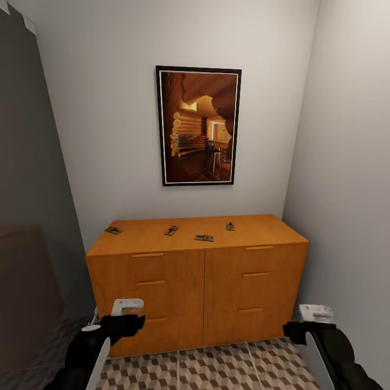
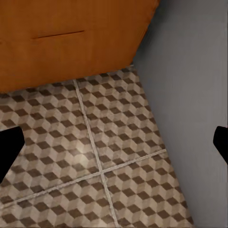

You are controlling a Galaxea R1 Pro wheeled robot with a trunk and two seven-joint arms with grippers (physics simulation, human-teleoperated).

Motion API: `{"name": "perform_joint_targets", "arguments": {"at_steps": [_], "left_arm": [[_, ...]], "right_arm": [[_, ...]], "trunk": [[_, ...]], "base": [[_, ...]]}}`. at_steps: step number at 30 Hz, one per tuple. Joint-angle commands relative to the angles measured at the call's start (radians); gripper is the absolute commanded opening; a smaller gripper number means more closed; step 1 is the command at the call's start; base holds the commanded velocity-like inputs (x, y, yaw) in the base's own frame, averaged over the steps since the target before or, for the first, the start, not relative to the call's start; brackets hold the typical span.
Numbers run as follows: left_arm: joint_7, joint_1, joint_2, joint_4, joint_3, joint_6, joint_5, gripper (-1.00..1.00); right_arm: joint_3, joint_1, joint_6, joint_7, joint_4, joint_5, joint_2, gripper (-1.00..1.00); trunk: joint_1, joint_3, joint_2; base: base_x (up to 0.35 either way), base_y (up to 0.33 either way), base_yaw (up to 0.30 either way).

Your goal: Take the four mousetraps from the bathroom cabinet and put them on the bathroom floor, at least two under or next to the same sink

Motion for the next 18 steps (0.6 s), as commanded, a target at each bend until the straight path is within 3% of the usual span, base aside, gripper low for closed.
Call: {"name": "perform_joint_targets", "arguments": {"at_steps": [1,13,18], "left_arm": [[0.001,-0.019,0.000,-0.003,0.000,0.008,0.000,1.00],[0.001,-0.150,-0.003,-0.008,-0.003,0.018,0.000,1.00],[-0.001,-0.243,-0.006,-0.009,-0.003,0.019,0.000,1.00]], "right_arm": [[0.000,-0.031,0.004,-0.009,-0.003,-0.008,0.000,1.00],[0.004,-0.269,0.004,-0.020,-0.009,-0.007,0.004,1.00],[0.007,-0.370,0.004,-0.028,-0.005,-0.012,0.009,1.00]], "trunk": [[0.000,-0.002,-0.001],[0.000,-0.002,-0.001],[0.000,-0.002,-0.001]], "base": [[0.000,0.000,0.000],[0.000,0.000,0.000],[0.000,0.000,0.000]]}}
